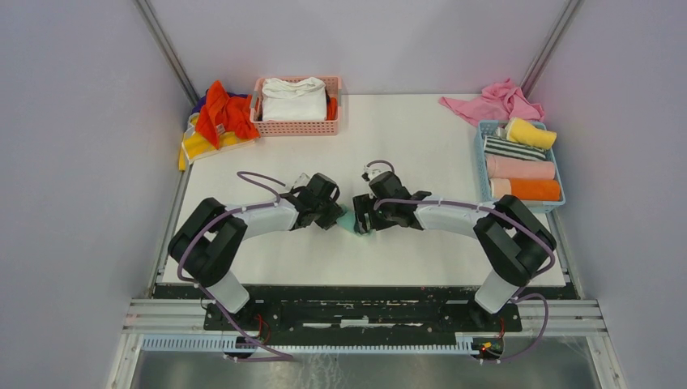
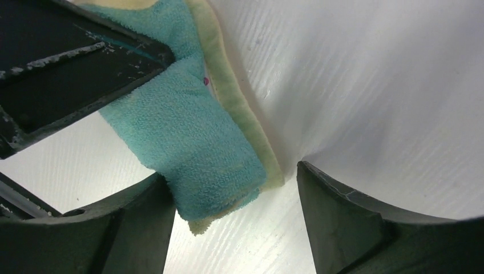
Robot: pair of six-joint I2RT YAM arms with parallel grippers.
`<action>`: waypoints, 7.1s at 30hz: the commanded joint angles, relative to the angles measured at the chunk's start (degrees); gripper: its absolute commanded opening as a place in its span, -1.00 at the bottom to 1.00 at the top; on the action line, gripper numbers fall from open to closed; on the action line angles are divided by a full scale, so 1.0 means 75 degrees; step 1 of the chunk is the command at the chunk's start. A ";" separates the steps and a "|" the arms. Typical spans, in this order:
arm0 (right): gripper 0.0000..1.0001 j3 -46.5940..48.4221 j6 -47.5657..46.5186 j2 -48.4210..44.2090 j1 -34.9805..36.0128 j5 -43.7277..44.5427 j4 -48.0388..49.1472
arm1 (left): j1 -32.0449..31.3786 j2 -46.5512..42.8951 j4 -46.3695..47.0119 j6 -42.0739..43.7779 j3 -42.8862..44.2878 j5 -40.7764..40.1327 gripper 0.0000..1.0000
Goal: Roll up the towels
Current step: Pick up the towel at the center of the board, then place the towel in the bin.
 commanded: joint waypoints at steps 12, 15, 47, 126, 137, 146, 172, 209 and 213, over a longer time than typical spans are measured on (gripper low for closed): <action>0.74 0.2034 -0.0481 0.1750 0.0172 -0.1512 -0.0742 | -0.0146 0.0418 -0.1839 0.0472 -0.0080 -0.0623 -0.25; 0.75 0.2167 -0.0607 0.1800 0.0202 -0.1824 -0.0956 | -0.0146 0.0406 -0.1815 0.0503 -0.0089 -0.0751 -0.25; 0.70 0.2176 -0.1104 0.1722 0.0361 -0.1187 -0.0766 | -0.0134 -0.0364 -0.0507 0.0668 -0.0829 -0.0731 -0.30; -1.00 0.5573 0.3559 -0.0406 -0.6704 0.6176 -0.6971 | 0.2573 -0.4124 -0.2863 0.6800 0.2071 -0.3270 0.98; -1.00 0.7283 0.5062 0.1835 -0.7205 0.5962 -0.7143 | 0.2573 -0.3798 -0.2820 0.6891 0.2023 -0.3371 0.99; -1.00 0.7825 0.6090 0.2824 -0.7241 0.5908 -0.7355 | 0.2580 -0.3563 -0.2762 0.6935 0.1953 -0.3376 0.98; -0.96 0.6597 0.6704 0.2473 -0.7358 0.5379 -0.5859 | 0.2585 -0.3710 -0.2618 0.6989 0.1824 -0.3376 0.98; -1.00 0.8506 0.6527 0.3506 -0.7337 0.5656 -0.7929 | 0.2584 -0.3590 -0.2599 0.6988 0.1813 -0.3375 0.99; -0.98 0.8494 0.6387 0.3661 -0.7355 0.5422 -0.7564 | 0.2590 -0.3559 -0.2604 0.7001 0.1807 -0.3376 0.99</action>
